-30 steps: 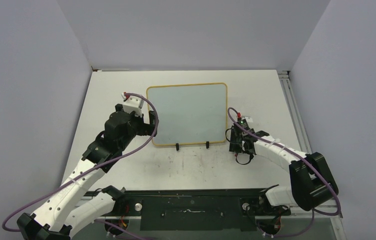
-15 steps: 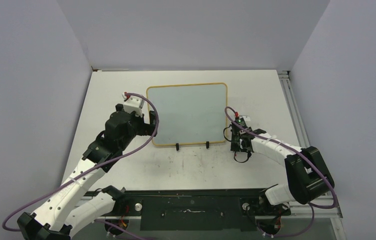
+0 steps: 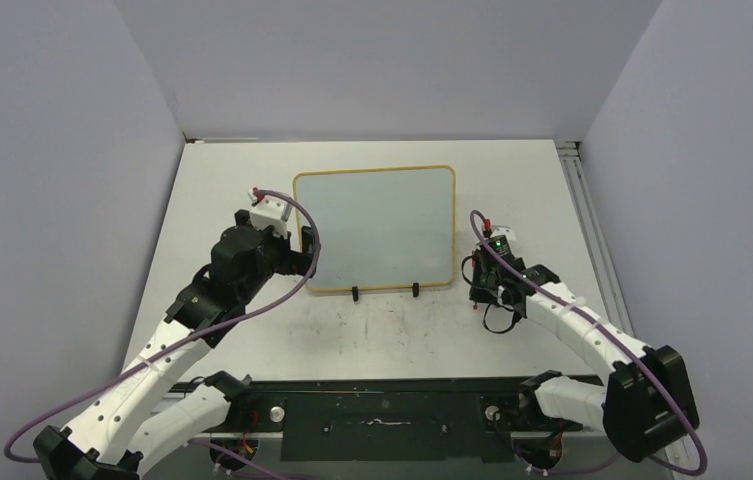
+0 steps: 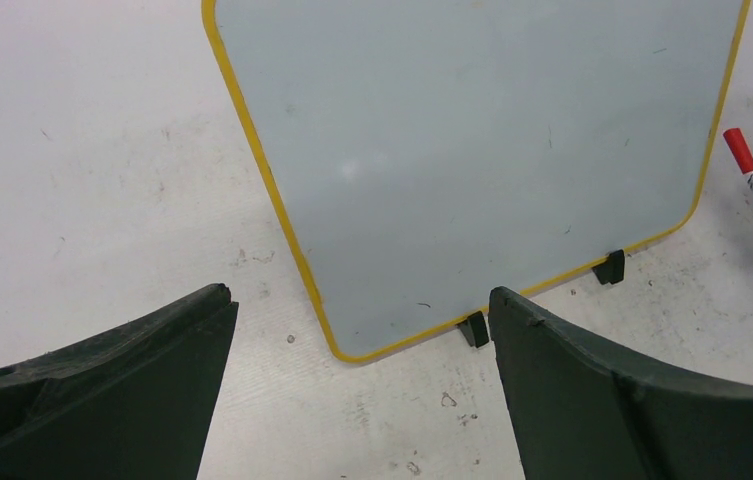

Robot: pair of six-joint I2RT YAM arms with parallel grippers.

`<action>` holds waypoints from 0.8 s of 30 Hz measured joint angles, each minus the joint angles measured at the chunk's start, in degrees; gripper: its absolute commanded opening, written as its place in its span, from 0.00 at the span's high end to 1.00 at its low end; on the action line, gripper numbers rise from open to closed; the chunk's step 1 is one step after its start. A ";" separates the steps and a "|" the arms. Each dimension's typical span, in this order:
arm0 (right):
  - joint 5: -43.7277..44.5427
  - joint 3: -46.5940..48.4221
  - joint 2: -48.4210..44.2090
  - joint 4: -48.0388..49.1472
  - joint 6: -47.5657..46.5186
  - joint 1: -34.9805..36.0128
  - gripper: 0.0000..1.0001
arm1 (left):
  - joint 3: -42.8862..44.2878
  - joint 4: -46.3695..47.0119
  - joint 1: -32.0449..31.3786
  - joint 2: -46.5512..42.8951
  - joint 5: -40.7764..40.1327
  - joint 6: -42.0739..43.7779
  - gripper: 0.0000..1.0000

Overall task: Write a sentence on the whiteboard
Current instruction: Open the whiteboard marker at the center of the board.

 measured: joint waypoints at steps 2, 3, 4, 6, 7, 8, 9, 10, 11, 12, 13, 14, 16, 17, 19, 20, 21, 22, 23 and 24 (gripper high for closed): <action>-1.57 0.04 -3.65 -1.84 0.24 0.11 0.95 | -0.55 0.07 -0.66 -0.59 0.33 0.57 0.03; -2.64 0.04 -5.18 -2.71 0.46 0.26 0.95 | -0.94 0.11 -1.09 -0.98 0.59 0.81 0.03; -4.11 0.04 -6.71 -3.74 0.81 0.37 0.95 | -1.40 0.15 -1.60 -1.38 0.96 1.11 0.03; -6.84 0.04 -8.55 -5.44 1.51 0.74 0.95 | -2.45 0.22 -2.93 -2.14 1.86 1.88 0.03; -8.33 0.04 -9.14 -6.14 1.88 1.03 0.95 | -2.93 0.24 -3.87 -2.43 2.34 2.43 0.03; -9.77 0.04 -9.64 -6.80 2.32 1.40 0.95 | -3.32 0.22 -5.03 -2.60 2.82 2.97 0.03; -11.28 0.04 -9.92 -7.45 2.73 1.88 0.95 | -3.69 0.17 -6.80 -2.75 2.99 3.82 0.03; -12.72 0.04 -10.10 -8.11 2.97 2.43 0.95 | -3.87 0.11 -8.26 -2.82 3.02 4.31 0.03; -14.21 0.04 -10.12 -8.90 3.23 3.21 0.95 | -4.07 0.00 -10.51 -2.93 2.84 5.16 0.03; -15.30 0.04 -10.12 -9.55 3.37 3.93 0.95 | -4.24 0.00 -12.24 -3.06 2.60 5.66 0.03; -16.20 0.04 -10.12 -10.32 3.52 4.70 0.95 | -4.46 -0.09 -14.14 -3.23 2.12 6.23 0.03; -16.98 0.07 -10.12 -11.15 3.56 5.35 0.95 | -4.74 -0.17 -16.20 -3.43 1.68 6.86 0.03; -18.69 0.07 -10.12 -12.76 3.74 6.49 0.95 | -5.09 -0.46 -18.62 -3.50 1.51 7.76 0.03; -19.58 0.15 -10.12 -13.57 3.78 6.95 0.95 | -5.27 -0.48 -19.43 -3.43 1.62 8.39 0.03; -21.64 0.31 -10.16 -14.67 3.91 7.76 0.95 | -5.49 -0.63 -20.68 -3.13 2.45 9.35 0.03; -23.06 0.37 -10.21 -15.21 3.91 8.24 0.95 | -5.62 -0.63 -21.14 -2.89 3.61 9.94 0.03; -24.57 0.42 -10.23 -15.65 3.89 8.68 0.95 | -5.75 -0.57 -21.51 -2.67 5.05 10.38 0.05; -25.64 0.46 -10.25 -15.89 3.82 8.96 0.95 | -5.97 -0.55 -21.92 -2.47 6.86 10.95 0.07; -27.15 0.48 -10.25 -16.09 3.69 9.44 0.95 | -6.27 -0.46 -22.36 -2.29 8.81 11.47 0.08; -28.81 0.48 -10.25 -16.17 3.54 10.14 0.95 | -6.56 -0.48 -23.08 -2.08 10.40 12.02 0.09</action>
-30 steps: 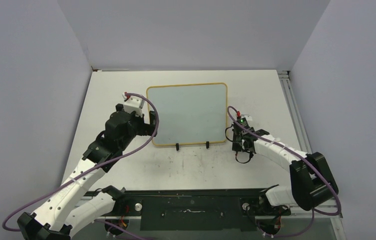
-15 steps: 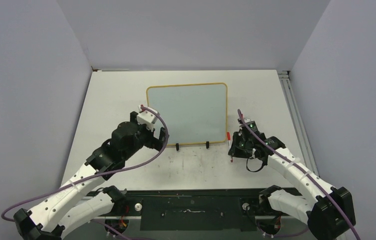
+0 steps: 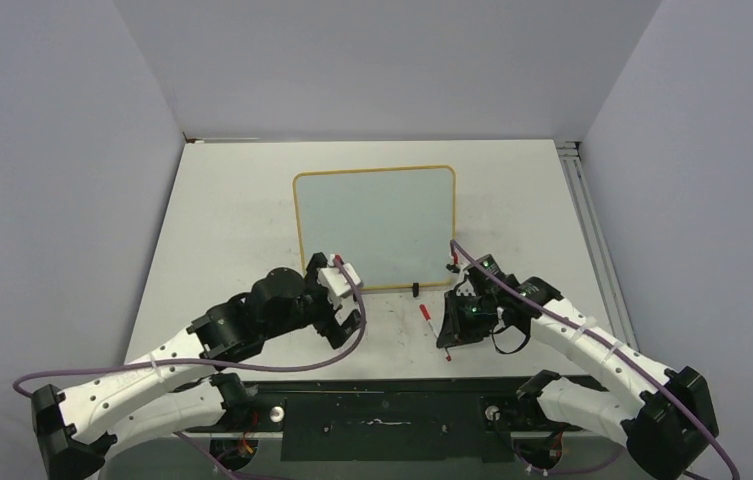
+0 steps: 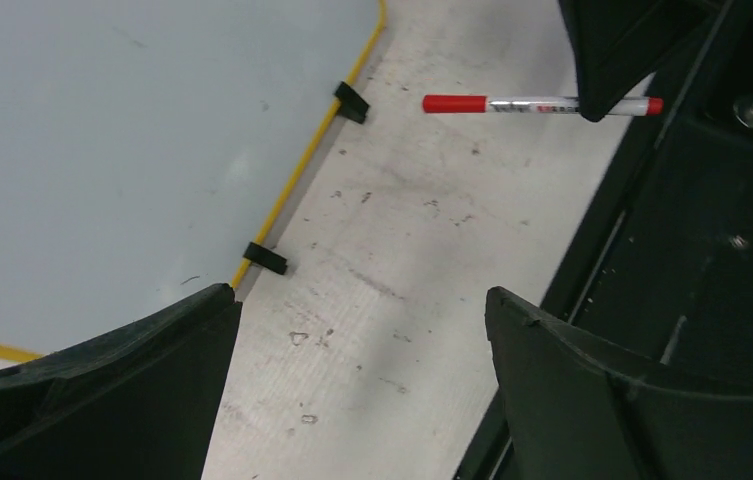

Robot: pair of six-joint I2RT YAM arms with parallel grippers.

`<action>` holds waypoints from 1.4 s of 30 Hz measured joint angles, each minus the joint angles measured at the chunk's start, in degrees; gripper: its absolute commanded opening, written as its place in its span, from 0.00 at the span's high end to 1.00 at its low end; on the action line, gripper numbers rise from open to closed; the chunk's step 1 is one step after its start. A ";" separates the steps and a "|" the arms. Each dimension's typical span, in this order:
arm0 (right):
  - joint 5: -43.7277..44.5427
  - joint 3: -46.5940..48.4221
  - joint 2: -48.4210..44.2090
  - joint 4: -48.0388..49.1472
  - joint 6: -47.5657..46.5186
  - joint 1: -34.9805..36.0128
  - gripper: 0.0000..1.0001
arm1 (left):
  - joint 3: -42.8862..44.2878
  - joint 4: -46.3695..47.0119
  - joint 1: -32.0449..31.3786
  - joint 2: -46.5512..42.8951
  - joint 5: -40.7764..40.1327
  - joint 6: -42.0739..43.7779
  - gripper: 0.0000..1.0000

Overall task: Write a sentence on the whiteboard
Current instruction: Open the whiteboard marker at the center of the board.

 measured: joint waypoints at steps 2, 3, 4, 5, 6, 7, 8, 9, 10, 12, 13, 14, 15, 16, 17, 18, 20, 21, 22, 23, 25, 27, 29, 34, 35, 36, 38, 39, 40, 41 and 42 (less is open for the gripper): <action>-3.50 0.00 0.02 0.02 -0.24 2.12 0.95 | -0.37 -0.20 -2.38 0.55 2.05 1.03 0.09; -5.09 0.04 0.04 0.02 -0.24 3.52 0.95 | -0.63 -0.17 -4.09 0.70 2.67 1.49 0.09; -6.56 0.17 0.17 0.02 -0.22 4.98 0.95 | -0.96 -0.20 -5.77 0.70 3.06 1.99 0.09; -8.09 0.57 0.44 -0.02 -0.09 6.80 0.95 | -1.44 -0.17 -7.91 0.61 3.37 2.62 0.09; -9.22 1.11 0.76 0.02 0.00 8.26 0.95 | -1.84 -0.17 -9.81 0.57 3.63 3.08 0.09; -10.45 2.05 1.33 0.00 0.28 10.16 0.95 | -2.34 -0.15 -11.65 0.55 3.85 3.67 0.09; -11.17 2.82 1.75 0.04 0.48 11.39 0.95 | -2.89 -0.15 -13.35 0.50 4.04 4.09 0.09; -12.04 4.00 2.45 0.22 0.83 13.29 0.95 | -3.45 -0.13 -15.06 0.48 4.13 4.55 0.10; -12.94 4.94 3.06 0.50 0.92 14.84 0.95 | -4.17 -0.20 -16.96 0.46 4.22 5.16 0.11; -14.47 6.67 4.42 0.94 1.09 17.84 0.95 | -5.05 -0.57 -19.98 0.72 4.22 5.84 0.17; -15.30 7.43 5.25 1.09 1.16 19.41 0.95 | -5.18 -0.74 -21.22 1.01 4.22 6.14 0.20; -15.82 7.87 5.81 1.14 1.22 20.39 0.95 | -5.18 -0.85 -22.32 1.36 4.24 6.43 0.22; -16.48 8.46 6.64 1.11 1.25 21.55 0.95 | -5.18 -0.83 -23.30 1.70 4.24 6.73 0.24; -17.11 9.03 7.48 1.07 1.25 22.60 0.95 | -5.18 -0.85 -24.13 2.01 4.28 6.95 0.26; -17.75 9.60 8.33 0.98 1.22 23.52 0.95 | -5.18 -0.85 -24.83 2.27 4.31 7.06 0.27; -18.32 10.16 9.18 0.85 1.20 24.33 0.95 | -5.18 -0.85 -25.44 2.49 4.37 7.13 0.27; -19.30 11.45 10.27 0.04 0.98 25.55 0.95 | -5.18 -0.85 -26.32 2.67 4.44 7.23 0.28; -19.61 12.13 10.69 -0.37 0.81 25.94 0.95 | -5.18 -0.83 -26.71 2.67 4.44 7.26 0.29; -19.93 12.87 11.04 -0.83 0.72 26.21 0.95 | -5.18 -0.83 -26.95 2.69 4.44 7.26 0.30; -20.24 13.60 11.34 -1.36 0.59 26.29 0.95 | -5.18 -0.85 -27.23 2.67 4.39 7.23 0.32; -20.52 14.80 11.80 -2.36 0.37 26.62 0.95 | -5.18 -0.87 -27.74 2.67 4.31 7.10 0.36; -20.68 15.65 12.13 -3.17 0.13 26.82 0.95 | -5.27 -0.90 -28.68 2.56 3.56 7.02 0.40; -21.03 15.91 12.13 -3.87 -0.28 27.04 0.95 | -5.51 -1.05 -29.59 2.32 2.82 6.95 0.43; -22.03 16.59 12.15 -6.56 -1.38 27.32 0.95 | -5.66 -1.66 -30.40 2.19 0.39 6.99 0.49; -22.14 16.94 12.15 -7.02 -1.64 27.32 0.95 | -5.66 -1.81 -30.45 2.19 -0.13 7.02 0.50; -22.18 17.35 12.15 -7.50 -1.84 27.32 0.95 | -5.66 -1.90 -30.49 2.21 -0.57 7.02 0.51; -22.45 18.14 12.15 -8.11 -2.27 27.32 0.95 | -5.66 -1.95 -30.56 2.32 -1.27 7.02 0.54; -22.69 18.47 12.15 -8.31 -2.36 27.32 0.95 | -5.66 -1.97 -30.58 2.40 -1.53 6.99 0.56; -22.91 18.73 12.15 -8.37 -2.43 27.32 0.95 | -5.64 -1.99 -30.58 2.58 -1.75 7.02 0.59; -23.12 18.86 12.15 -8.48 -2.51 27.32 0.95 | -5.66 -2.03 -30.60 2.78 -1.88 6.99 0.61; -23.19 18.91 12.15 -8.59 -2.62 27.32 0.95 | -5.66 -2.12 -30.62 2.97 -1.99 6.99 0.64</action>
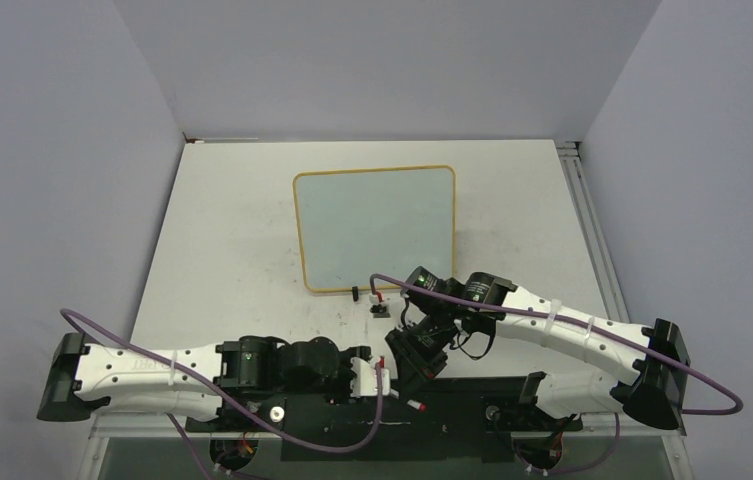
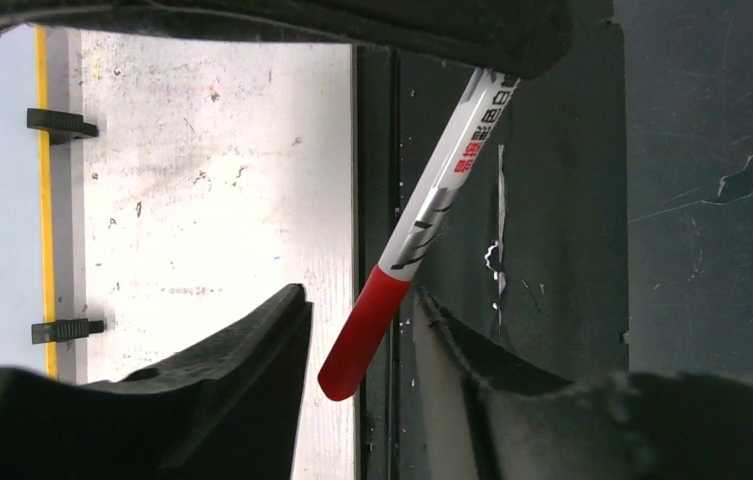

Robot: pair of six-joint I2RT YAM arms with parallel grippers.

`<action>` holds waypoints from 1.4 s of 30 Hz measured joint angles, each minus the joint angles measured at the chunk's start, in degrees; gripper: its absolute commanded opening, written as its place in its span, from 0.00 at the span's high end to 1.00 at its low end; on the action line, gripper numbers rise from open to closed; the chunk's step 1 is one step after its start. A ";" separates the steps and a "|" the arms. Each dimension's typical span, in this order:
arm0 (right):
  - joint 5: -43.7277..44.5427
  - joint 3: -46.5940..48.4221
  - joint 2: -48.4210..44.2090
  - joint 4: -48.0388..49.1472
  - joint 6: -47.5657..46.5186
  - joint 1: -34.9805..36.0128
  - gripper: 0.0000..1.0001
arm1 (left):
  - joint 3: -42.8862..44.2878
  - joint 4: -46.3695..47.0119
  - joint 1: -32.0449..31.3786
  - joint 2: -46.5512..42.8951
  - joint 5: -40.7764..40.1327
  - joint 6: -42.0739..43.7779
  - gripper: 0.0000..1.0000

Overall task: Write a sentence on the whiteboard
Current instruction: Open the whiteboard marker at the center of the board.

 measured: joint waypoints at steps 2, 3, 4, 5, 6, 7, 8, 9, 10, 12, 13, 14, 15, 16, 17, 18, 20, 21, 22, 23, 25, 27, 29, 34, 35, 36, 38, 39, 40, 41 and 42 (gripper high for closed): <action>-0.02 0.04 0.00 -0.42 -0.24 0.00 0.95 | 0.02 -0.17 -0.04 0.39 -0.33 0.00 0.73; -0.02 0.04 0.00 -0.61 -0.37 0.00 0.95 | 0.00 -0.37 -0.04 0.48 -0.55 -0.02 0.79; -0.02 0.04 0.00 -0.81 -0.52 0.00 0.95 | 0.02 -0.55 -0.07 0.48 -0.81 -0.07 0.84; 0.00 0.04 0.00 -0.92 -0.68 0.00 0.95 | 0.02 -0.81 -0.15 0.46 -0.90 0.09 0.90; 0.11 0.07 0.00 -1.01 -0.94 -0.02 0.95 | 0.04 -1.36 -0.37 0.46 -0.66 0.33 0.95; 0.22 0.15 0.00 -1.05 -1.11 -0.11 0.95 | 0.04 -2.12 -0.79 0.46 -0.31 0.46 1.00; 0.39 0.24 0.00 -1.03 -1.22 -0.13 0.95 | 0.04 -2.91 -1.31 0.46 0.28 0.74 1.00; 0.59 0.44 0.00 -1.01 -1.31 -0.13 0.95 | 0.04 -3.43 -1.75 0.42 0.85 1.01 1.00; 0.72 0.59 0.00 -0.98 -1.31 -0.13 0.92 | 0.04 -3.74 -1.95 0.28 1.11 1.14 1.00; 0.87 0.81 0.00 -0.96 -1.27 -0.13 0.76 | 0.04 -3.91 -1.90 -0.28 1.05 0.98 1.00; 0.96 0.85 0.00 -0.90 -1.18 -0.13 0.63 | 0.04 -4.02 -1.90 -0.61 1.01 0.83 1.00; 1.22 0.94 0.00 -0.94 -1.03 -0.17 0.49 | 0.04 -4.17 -1.90 -0.94 0.98 0.52 1.00; 1.57 1.07 0.00 -0.96 -0.72 -0.46 0.41 | 0.04 -3.96 -1.79 -1.27 0.17 -0.20 1.00; 1.92 1.29 0.00 -1.05 -0.52 -0.83 0.35 | 0.04 -3.56 -1.38 -1.55 -0.59 -0.70 1.00; 2.19 1.60 0.00 -1.05 -0.66 -1.46 0.31 | 0.07 -3.43 -0.87 -1.77 -1.25 -1.18 1.00; 2.40 1.97 -0.04 -1.05 -0.83 -2.60 0.28 | 0.09 -3.34 0.15 -1.99 -1.51 -1.73 1.00; 2.75 2.54 -0.31 -0.83 -1.20 -6.51 0.23 | 0.13 -3.34 2.69 -2.16 -1.33 -2.29 1.00; 3.04 2.67 -0.63 -0.76 -1.53 -9.33 0.21 | 0.22 -3.37 4.48 -2.19 -0.76 -2.62 1.00; 3.19 2.71 -1.14 -0.76 -1.86 -11.39 0.18 | 0.33 -3.34 6.56 -2.21 0.24 -3.02 1.00; 3.50 2.73 -1.62 -0.79 -2.34 -13.40 0.15 | 0.39 -3.32 8.52 -2.32 1.36 -3.30 1.00; 4.28 2.95 -2.95 -0.79 -2.86 -15.89 0.11 | 0.61 -3.32 11.87 -2.40 3.45 -3.69 1.00; 4.94 3.50 -4.55 -0.28 -3.02 -16.26 0.06 | 1.07 -3.39 14.27 -2.25 5.73 -4.13 1.00; 5.66 3.67 -7.04 1.55 -2.75 -16.22 0.04 | 1.90 -3.39 16.35 -1.75 8.61 -4.52 1.00; 6.19 1.57 -14.01 9.25 -0.68 -16.20 0.05 | 2.45 -3.19 20.24 -1.42 14.53 -4.76 1.00; 6.16 0.68 -14.93 10.49 -0.26 -16.20 0.06 | 2.45 -3.19 20.46 -1.42 15.50 -4.76 1.00; 6.12 -0.13 -15.47 11.34 0.17 -16.20 0.07 | 2.45 -3.19 20.52 -1.42 16.24 -4.76 1.00; 6.05 -1.66 -15.67 13.00 1.03 -16.20 0.08 | 2.45 -3.19 20.55 -1.29 17.57 -4.76 1.00; 6.01 -2.62 -15.50 13.94 1.64 -16.09 0.10 | 2.47 -3.19 20.55 -1.14 18.16 -4.76 1.00; 5.97 -3.28 -15.34 14.60 2.14 -16.00 0.11 | 2.47 -3.19 20.55 -0.92 18.62 -4.76 1.00; 5.95 -3.76 -15.19 15.12 2.54 -15.76 0.14 | 2.47 -3.19 20.55 -0.68 19.02 -4.76 1.00; 5.95 -4.31 -15.08 15.85 3.08 -15.63 0.18 | 2.47 -3.19 20.55 -0.46 19.37 -4.76 1.00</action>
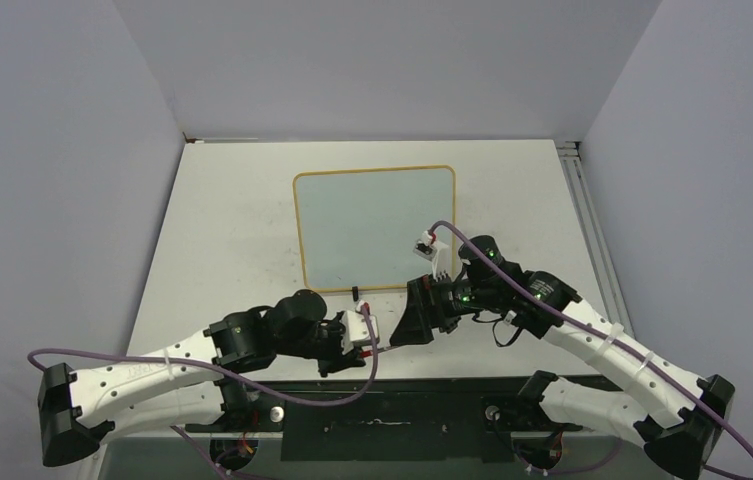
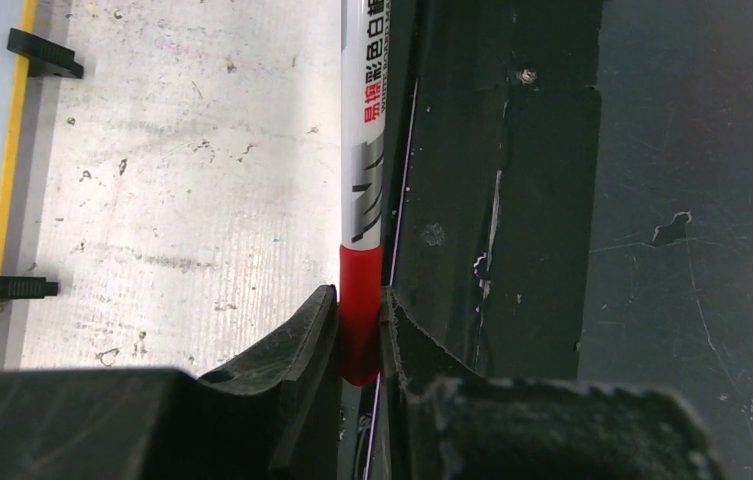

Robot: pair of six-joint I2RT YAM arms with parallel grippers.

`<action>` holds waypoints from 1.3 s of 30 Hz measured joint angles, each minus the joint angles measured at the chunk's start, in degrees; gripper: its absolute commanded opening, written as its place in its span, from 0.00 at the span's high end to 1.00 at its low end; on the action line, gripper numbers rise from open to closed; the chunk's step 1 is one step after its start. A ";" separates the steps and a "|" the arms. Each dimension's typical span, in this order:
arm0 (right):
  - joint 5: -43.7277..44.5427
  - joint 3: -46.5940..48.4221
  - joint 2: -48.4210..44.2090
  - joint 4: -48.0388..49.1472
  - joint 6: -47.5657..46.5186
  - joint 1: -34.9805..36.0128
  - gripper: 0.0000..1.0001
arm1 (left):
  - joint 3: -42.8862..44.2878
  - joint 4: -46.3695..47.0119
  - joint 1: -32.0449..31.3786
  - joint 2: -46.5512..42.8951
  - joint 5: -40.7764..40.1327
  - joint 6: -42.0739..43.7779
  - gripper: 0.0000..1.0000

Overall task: Write a sentence on the whiteboard
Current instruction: Open the whiteboard marker at the center of the board.

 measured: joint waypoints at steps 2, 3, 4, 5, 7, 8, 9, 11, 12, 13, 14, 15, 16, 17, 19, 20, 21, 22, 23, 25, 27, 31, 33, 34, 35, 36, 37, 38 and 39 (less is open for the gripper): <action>-0.09 -1.14 0.09 1.92 1.05 0.66 0.24 | 0.00 0.00 0.00 0.33 0.63 -0.02 1.00; -0.24 -1.57 0.09 2.75 1.53 1.01 0.25 | 0.00 0.00 0.00 0.42 0.85 -0.02 1.00; -0.33 -1.97 0.09 3.67 2.08 1.38 0.26 | 0.02 0.00 0.00 0.55 1.05 -0.09 1.00; -0.35 -2.47 0.09 4.74 2.67 1.81 0.27 | 0.07 0.00 0.02 0.66 1.16 -0.20 1.00; -0.28 -3.41 0.09 6.47 3.82 2.80 0.29 | 0.15 0.00 0.17 1.11 1.40 -0.39 1.00; -0.22 -3.82 0.09 7.13 4.44 3.48 0.30 | 0.17 -0.02 0.33 1.38 1.55 -0.50 1.00; 0.02 -4.20 0.09 7.76 4.92 4.31 0.30 | 0.26 -0.02 0.52 1.66 1.75 -0.72 1.00; 0.63 -4.87 0.04 8.79 5.90 6.19 0.32 | 0.52 -0.04 0.92 2.23 2.14 -1.05 1.00; 0.81 -5.25 0.00 9.31 6.34 6.75 0.34 | 0.68 -0.04 1.07 2.45 2.38 -1.14 1.00; 1.01 -5.70 -0.11 9.88 6.67 7.30 0.35 | 0.79 -0.04 1.29 2.58 2.75 -1.22 1.00; 1.20 -6.32 -0.28 10.56 7.08 7.67 0.36 | 0.83 -0.04 1.55 2.67 3.23 -1.31 1.00; 1.36 -6.86 -0.42 11.08 7.54 7.82 0.37 | 0.83 -0.04 1.73 2.69 3.52 -1.36 1.00; 1.51 -7.26 -0.48 11.41 7.89 7.91 0.39 | 0.83 -0.04 1.88 2.69 3.67 -1.40 1.00; 1.68 -7.52 -0.48 11.56 8.13 8.09 0.40 | 0.83 -0.04 2.03 2.69 3.78 -1.46 1.00; 1.95 -7.85 -0.50 11.82 8.57 8.15 0.43 | 0.83 -0.04 2.14 2.69 4.02 -1.49 1.00; 2.08 -7.89 -0.50 11.96 8.76 8.17 0.44 | 0.83 -0.04 2.23 2.69 4.17 -1.49 1.00; 2.16 -7.89 -0.52 12.11 8.96 8.17 0.46 | 0.83 -0.04 2.25 2.69 4.26 -1.49 1.00; 2.29 -7.89 -0.59 12.22 9.05 8.17 0.47 | 0.83 -0.02 2.25 2.69 4.39 -1.49 1.00; 2.36 -7.89 -0.70 12.26 9.18 8.17 0.48 | 0.83 -0.02 2.25 2.69 4.57 -1.49 1.00; 2.56 -7.89 -0.94 12.37 9.33 8.17 0.52 | 0.83 0.02 2.25 2.69 4.96 -1.46 1.00; 2.71 -7.89 -1.05 12.55 9.38 8.17 0.57 | 0.83 0.04 2.25 2.69 5.27 -1.46 1.00; 3.19 -8.15 -1.11 12.50 9.38 8.15 0.67 | 0.83 0.00 2.25 2.69 5.66 -1.46 1.00; 3.39 -8.15 -1.11 12.50 9.33 8.15 0.71 | 0.83 0.00 2.25 2.69 5.81 -1.46 1.00; 3.45 -8.15 -1.16 12.50 9.35 8.15 0.73 | 0.83 0.00 2.25 2.69 5.95 -1.44 1.00; 3.58 -8.17 -1.22 12.50 9.33 8.15 0.75 | 0.83 0.00 2.25 2.69 6.10 -1.44 1.00; 3.67 -8.17 -1.29 12.50 9.35 8.15 0.77 | 0.83 0.00 2.25 2.69 6.19 -1.44 1.00; 3.80 -8.20 -1.36 12.50 9.35 8.15 0.79 | 0.83 0.00 2.25 2.69 6.32 -1.44 1.00; 3.93 -8.22 -1.44 12.50 9.35 8.15 0.81 | 0.85 0.02 2.25 2.69 6.38 -1.44 1.00; 4.13 -8.22 -1.49 12.50 9.33 8.15 0.82 | 0.85 0.02 2.25 2.69 6.51 -1.44 1.00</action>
